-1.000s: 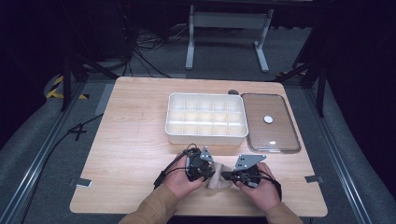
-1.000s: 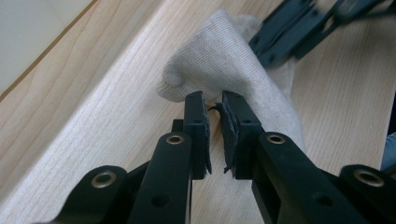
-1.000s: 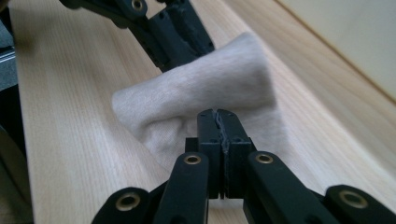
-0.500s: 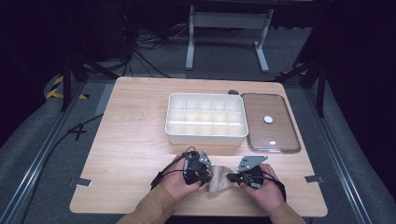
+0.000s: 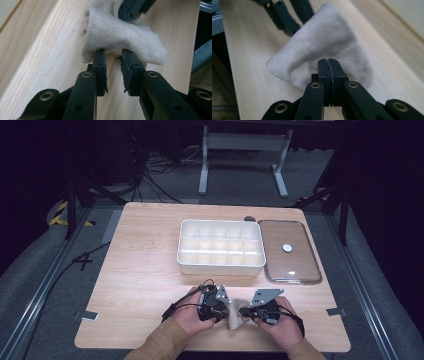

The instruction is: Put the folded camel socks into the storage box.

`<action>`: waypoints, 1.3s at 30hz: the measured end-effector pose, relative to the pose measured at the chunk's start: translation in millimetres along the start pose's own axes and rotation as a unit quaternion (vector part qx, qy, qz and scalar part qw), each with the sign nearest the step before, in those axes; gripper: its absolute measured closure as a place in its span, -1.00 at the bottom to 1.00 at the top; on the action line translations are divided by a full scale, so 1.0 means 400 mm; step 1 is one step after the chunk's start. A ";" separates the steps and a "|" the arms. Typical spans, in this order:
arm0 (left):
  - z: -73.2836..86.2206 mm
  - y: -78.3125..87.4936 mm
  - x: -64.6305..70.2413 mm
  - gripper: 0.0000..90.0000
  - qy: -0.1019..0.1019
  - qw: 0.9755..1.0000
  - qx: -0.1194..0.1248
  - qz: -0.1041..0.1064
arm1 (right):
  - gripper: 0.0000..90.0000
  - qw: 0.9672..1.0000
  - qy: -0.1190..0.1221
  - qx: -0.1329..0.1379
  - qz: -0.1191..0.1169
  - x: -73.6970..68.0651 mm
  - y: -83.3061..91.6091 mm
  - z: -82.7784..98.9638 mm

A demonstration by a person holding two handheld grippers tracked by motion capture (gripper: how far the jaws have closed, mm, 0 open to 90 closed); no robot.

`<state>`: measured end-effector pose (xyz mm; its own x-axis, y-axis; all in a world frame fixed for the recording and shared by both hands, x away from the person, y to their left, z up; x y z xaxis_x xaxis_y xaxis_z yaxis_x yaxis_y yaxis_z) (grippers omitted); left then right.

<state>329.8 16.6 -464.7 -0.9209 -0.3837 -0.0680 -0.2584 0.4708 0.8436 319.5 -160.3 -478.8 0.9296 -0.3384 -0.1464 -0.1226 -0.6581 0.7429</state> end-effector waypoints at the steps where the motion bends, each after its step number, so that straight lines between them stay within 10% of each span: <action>1: -0.001 -0.001 0.003 0.61 -0.007 1.000 -0.001 0.000 | 1.00 1.000 -0.004 0.001 -0.002 -0.003 -0.015 0.003; 20: 0.003 -0.015 0.039 0.54 -0.028 0.998 -0.042 0.028 | 1.00 0.998 -0.060 0.015 0.013 -0.004 -0.020 0.002; 26: -0.009 -0.017 0.028 0.47 -0.026 0.999 -0.023 -0.001 | 1.00 0.997 -0.070 0.013 0.017 -0.011 -0.019 0.000; 32: -0.010 -0.019 0.027 0.37 -0.056 0.998 -0.017 -0.005 | 1.00 0.992 -0.123 0.022 -0.001 -0.032 -0.027 -0.005; 39: -0.004 -0.008 0.012 0.35 -0.039 0.999 -0.038 -0.007 | 1.00 0.987 -0.143 0.063 -0.020 -0.037 -0.047 -0.003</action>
<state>326.7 11.8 -467.0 -0.9381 -0.3258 -0.1178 -0.2505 0.4030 0.8802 308.3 -142.0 -490.0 0.8000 -0.4757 -0.3657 -0.1478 -0.7469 0.6483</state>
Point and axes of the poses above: each handheld gripper's, and its own axes: y roughly backward along the jaws, z roughly out of its underside, x roughly to its right, the point moved 3 cm from there along -y, roughly forward along the jaws, and after that the axes turned 9 degrees about -z, right-handed, at the moved point
